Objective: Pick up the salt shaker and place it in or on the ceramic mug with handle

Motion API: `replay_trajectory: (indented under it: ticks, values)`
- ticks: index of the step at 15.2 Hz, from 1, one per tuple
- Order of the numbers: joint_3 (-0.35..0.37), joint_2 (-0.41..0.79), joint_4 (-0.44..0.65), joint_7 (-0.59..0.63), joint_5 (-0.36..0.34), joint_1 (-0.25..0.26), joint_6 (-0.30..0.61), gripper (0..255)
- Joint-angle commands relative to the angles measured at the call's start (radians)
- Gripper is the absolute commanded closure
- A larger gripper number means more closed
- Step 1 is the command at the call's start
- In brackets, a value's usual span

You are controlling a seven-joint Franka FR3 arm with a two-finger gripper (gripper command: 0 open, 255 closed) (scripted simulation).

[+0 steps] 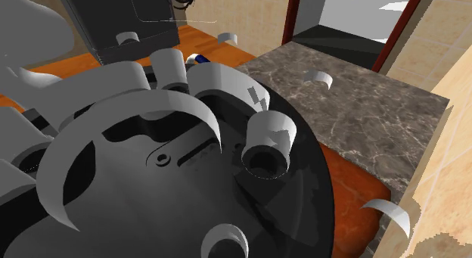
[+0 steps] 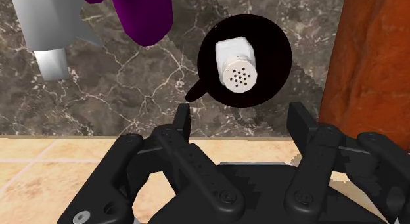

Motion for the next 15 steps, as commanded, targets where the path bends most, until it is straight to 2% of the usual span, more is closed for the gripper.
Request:
replay_trajectory:
  ticks: [1,4,8,15]
  values:
    - [0.0,0.0,0.0,0.0,0.0,0.0,0.0,0]
    - [0.0,0.0,0.0,0.0,0.0,0.0,0.0,0]
    - [0.001,-0.009,0.116,-0.002,0.003,0.001,-0.125,0]
    - [0.001,-0.009,0.116,-0.002,0.003,0.001,-0.125,0]
